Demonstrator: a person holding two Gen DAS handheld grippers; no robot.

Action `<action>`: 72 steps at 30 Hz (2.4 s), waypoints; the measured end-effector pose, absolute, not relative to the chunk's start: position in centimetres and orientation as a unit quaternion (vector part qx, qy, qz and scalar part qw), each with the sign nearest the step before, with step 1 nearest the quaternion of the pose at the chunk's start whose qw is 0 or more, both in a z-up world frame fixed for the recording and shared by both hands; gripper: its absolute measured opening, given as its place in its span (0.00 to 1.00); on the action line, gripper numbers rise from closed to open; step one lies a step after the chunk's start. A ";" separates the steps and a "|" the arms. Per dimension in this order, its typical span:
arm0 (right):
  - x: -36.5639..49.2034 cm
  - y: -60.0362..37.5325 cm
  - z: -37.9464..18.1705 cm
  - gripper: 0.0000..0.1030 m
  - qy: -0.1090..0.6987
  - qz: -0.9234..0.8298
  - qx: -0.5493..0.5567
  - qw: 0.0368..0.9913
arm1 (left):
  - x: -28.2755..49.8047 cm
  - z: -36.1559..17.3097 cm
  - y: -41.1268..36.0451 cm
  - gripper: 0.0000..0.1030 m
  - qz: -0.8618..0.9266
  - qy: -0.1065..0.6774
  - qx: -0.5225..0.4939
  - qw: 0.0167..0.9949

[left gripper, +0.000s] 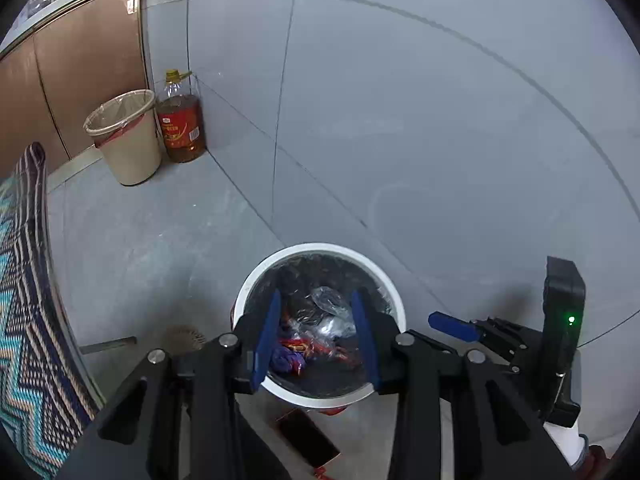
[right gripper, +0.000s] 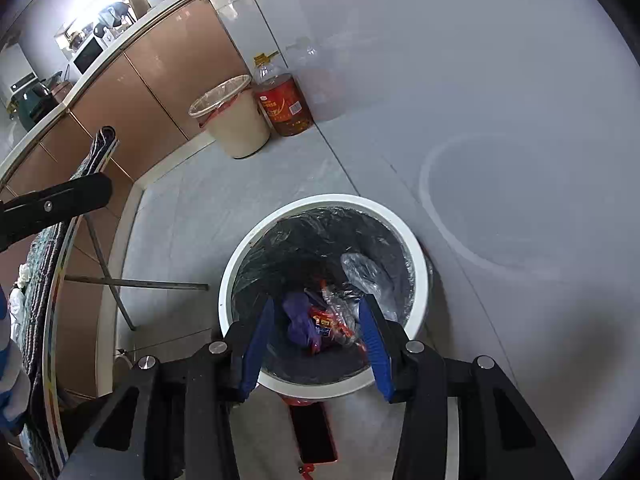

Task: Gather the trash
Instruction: 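Carry the purple glove and clear bag to the white bin and open both tools, then move both tools back over the remaining trash on the table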

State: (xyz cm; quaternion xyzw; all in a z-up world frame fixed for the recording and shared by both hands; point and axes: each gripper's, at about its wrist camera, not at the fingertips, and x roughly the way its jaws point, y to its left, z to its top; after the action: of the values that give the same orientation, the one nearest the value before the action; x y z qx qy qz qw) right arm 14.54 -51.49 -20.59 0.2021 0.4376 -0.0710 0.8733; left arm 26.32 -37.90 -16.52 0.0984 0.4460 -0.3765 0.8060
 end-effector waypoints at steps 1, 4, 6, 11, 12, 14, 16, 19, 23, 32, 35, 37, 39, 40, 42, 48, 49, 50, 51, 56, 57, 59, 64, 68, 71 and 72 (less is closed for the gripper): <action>14.3 -51.4 -20.3 0.41 0.435 -0.072 0.201 0.875 | 26.2 -16.1 -37.3 0.35 -0.378 0.438 0.092 0.810; 14.1 -51.0 -19.3 0.42 0.427 -0.073 0.199 0.879 | 25.5 -14.7 -35.8 0.35 -0.381 0.409 0.082 0.825; 13.8 -50.6 -18.3 0.43 0.418 -0.070 0.197 0.884 | 25.3 -13.9 -34.8 0.35 -0.381 0.399 0.078 0.831; 12.3 -49.0 -15.1 0.49 0.389 -0.065 0.183 0.900 | 23.6 -11.3 -32.1 0.35 -0.385 0.379 0.058 0.840; 11.9 -48.6 -14.3 0.49 0.384 -0.062 0.179 0.904 | 23.3 -10.8 -31.6 0.35 -0.387 0.375 0.054 0.841; 11.3 -47.7 -12.9 0.51 0.372 -0.058 0.171 0.910 | 22.5 -9.6 -30.5 0.35 -0.391 0.366 0.048 0.843; 10.7 -46.5 -11.3 0.52 0.358 -0.052 0.162 0.918 | 21.5 -8.3 -29.3 0.35 -0.395 0.357 0.045 0.845; 10.1 -44.9 -9.0 0.54 0.337 -0.043 0.149 0.929 | 20.2 -6.6 -27.4 0.35 -0.394 0.343 0.042 0.852; 9.3 -42.6 -6.0 0.56 0.308 -0.023 0.134 0.942 | 18.9 -4.4 -24.8 0.35 -0.386 0.327 0.039 0.862; 7.8 -36.5 -0.1 0.60 0.249 0.024 0.089 0.964 | 15.7 0.9 -16.9 0.45 -0.344 0.263 0.003 0.901; 7.5 -34.7 1.3 0.61 0.234 0.039 0.075 0.969 | 14.9 2.6 -14.1 0.50 -0.333 0.244 -0.011 0.911; 7.3 -33.3 2.2 0.61 0.225 0.049 0.064 0.971 | 14.5 3.5 -12.3 0.51 -0.325 0.234 -0.019 0.916; 7.2 -31.9 3.1 0.62 0.219 0.061 0.053 0.972 | 14.1 4.1 -10.1 0.51 -0.316 0.225 -0.033 0.921; 7.2 -31.1 3.5 0.62 0.216 0.067 0.046 0.973 | 13.9 4.2 -9.3 0.51 -0.313 0.223 -0.038 0.922; 7.0 -29.9 4.2 0.62 0.210 0.076 0.035 0.974 | 13.4 4.4 -7.2 0.52 -0.304 0.218 -0.050 0.926; 7.2 -26.1 5.5 0.64 0.200 0.110 0.009 0.974 | 13.1 3.9 -0.5 0.55 -0.249 0.211 -0.078 0.942; 7.5 -25.4 5.7 0.65 0.199 0.118 0.004 0.973 | 13.0 3.7 0.5 0.55 -0.238 0.209 -0.080 0.945; 7.8 -24.8 5.7 0.65 0.199 0.124 0.002 0.972 | 12.9 3.4 1.7 0.55 -0.225 0.206 -0.082 0.949; 8.0 -24.2 5.7 0.65 0.200 0.131 0.001 0.971 | 12.8 3.3 2.5 0.55 -0.216 0.205 -0.084 0.951; 9.3 -22.1 5.4 0.65 0.208 0.159 -0.004 0.965 | 12.5 1.7 7.4 0.55 -0.175 0.205 -0.099 0.958; 9.7 -21.7 5.2 0.65 0.211 0.165 -0.005 0.964 | 12.5 1.4 8.1 0.55 -0.166 0.206 -0.101 0.959; 10.2 -20.8 4.9 0.65 0.217 0.174 -0.008 0.961 | 12.5 0.6 9.7 0.55 -0.152 0.208 -0.108 0.960; 12.3 -18.8 3.6 0.65 0.239 0.194 -0.015 0.951 | 13.2 -2.0 12.4 0.55 -0.123 0.229 -0.123 0.958; 14.3 -17.5 2.0 0.65 0.262 0.209 -0.017 0.942 | 14.5 -4.9 13.0 0.55 -0.122 0.266 -0.128 0.948; 16.0 -16.6 0.7 0.65 0.282 0.220 -0.015 0.934 | 15.5 -6.9 12.5 0.55 -0.132 0.291 -0.125 0.939; 16.5 -16.3 0.2 0.65 0.287 0.223 -0.015 0.931 | 16.0 -7.5 12.2 0.55 -0.139 0.300 -0.122 0.936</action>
State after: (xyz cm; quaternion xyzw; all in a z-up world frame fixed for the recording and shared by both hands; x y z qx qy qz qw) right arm 16.45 -16.31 0.22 -0.0149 0.2873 0.2231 0.9314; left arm 15.97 12.20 -7.54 -0.1218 0.2995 -0.1395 0.9359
